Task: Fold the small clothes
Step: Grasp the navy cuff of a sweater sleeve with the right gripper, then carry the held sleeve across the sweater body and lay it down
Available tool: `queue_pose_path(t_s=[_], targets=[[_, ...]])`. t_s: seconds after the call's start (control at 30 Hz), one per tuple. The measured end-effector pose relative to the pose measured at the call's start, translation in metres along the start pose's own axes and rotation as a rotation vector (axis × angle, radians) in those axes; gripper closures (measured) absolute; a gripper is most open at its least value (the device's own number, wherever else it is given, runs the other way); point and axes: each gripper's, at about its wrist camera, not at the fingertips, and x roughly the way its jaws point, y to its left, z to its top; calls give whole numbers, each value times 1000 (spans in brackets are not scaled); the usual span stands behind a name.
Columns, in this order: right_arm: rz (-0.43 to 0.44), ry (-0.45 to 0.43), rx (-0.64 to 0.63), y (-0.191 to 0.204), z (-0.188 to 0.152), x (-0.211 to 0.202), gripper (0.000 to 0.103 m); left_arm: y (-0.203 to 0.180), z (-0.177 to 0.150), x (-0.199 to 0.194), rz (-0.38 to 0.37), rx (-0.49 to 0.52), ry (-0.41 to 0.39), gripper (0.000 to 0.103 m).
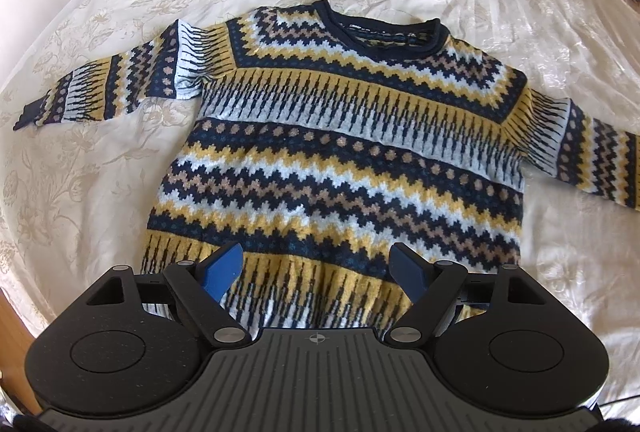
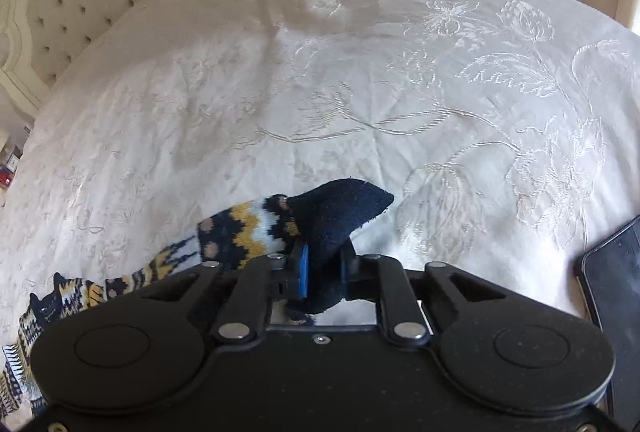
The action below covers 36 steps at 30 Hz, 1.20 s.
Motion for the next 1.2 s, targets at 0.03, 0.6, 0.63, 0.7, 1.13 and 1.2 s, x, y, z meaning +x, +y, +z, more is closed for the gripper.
queue_pose_path(t_s=[0.03, 0.6, 0.63, 0.7, 1.13, 1.2], targets=[[5, -6, -12, 9, 0, -4, 81, 2, 1, 1, -1, 8, -3, 24], [400, 3, -216, 304, -80, -39, 81, 118, 32, 33, -73, 112, -59, 24], [423, 16, -227, 325, -90, -34, 81, 127, 33, 36, -71, 110, -58, 24], [460, 42, -247, 359, -107, -23, 81, 148, 36, 41, -69, 105, -49, 24], [532, 240, -392, 517, -240, 52, 78, 226, 47, 67, -57, 72, -35, 24], [526, 251, -428, 530, -254, 62, 70, 232, 49, 71, -59, 63, -36, 24]])
